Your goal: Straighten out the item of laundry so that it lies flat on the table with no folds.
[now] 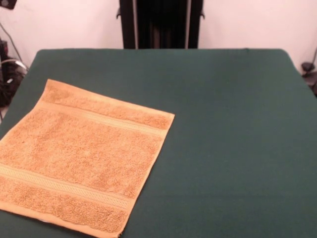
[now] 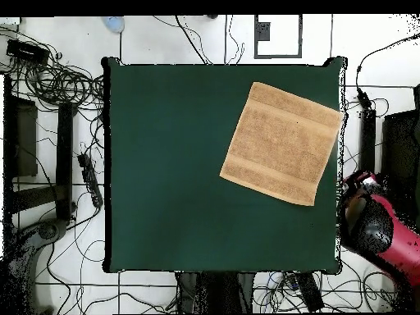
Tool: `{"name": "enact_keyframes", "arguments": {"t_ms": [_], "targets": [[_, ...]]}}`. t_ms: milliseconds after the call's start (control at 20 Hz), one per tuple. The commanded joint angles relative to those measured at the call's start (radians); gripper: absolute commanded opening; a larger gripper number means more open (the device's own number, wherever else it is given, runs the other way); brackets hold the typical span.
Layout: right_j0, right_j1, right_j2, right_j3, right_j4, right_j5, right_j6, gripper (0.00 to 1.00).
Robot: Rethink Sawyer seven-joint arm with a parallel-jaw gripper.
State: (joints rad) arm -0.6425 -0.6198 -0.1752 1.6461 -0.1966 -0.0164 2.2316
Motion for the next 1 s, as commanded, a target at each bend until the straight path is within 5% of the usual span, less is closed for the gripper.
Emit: {"name": "enact_keyframes", "arguments": {"t_ms": [50,300,550,1000], "targets": [[-0.084,-0.143,0.329,0.263,-0.149,0.265,-0.208,1.0],[-0.18,-0.274,0.478,0.37,-0.183,0.394,-0.327,1.0],[-0.298,-0.301,0.652,0.406,-0.229,0.553,-0.53,1.0],[-0.333,-0.246,0.668,0.41,-0.377,0.531,-0.509,1.0]]}}
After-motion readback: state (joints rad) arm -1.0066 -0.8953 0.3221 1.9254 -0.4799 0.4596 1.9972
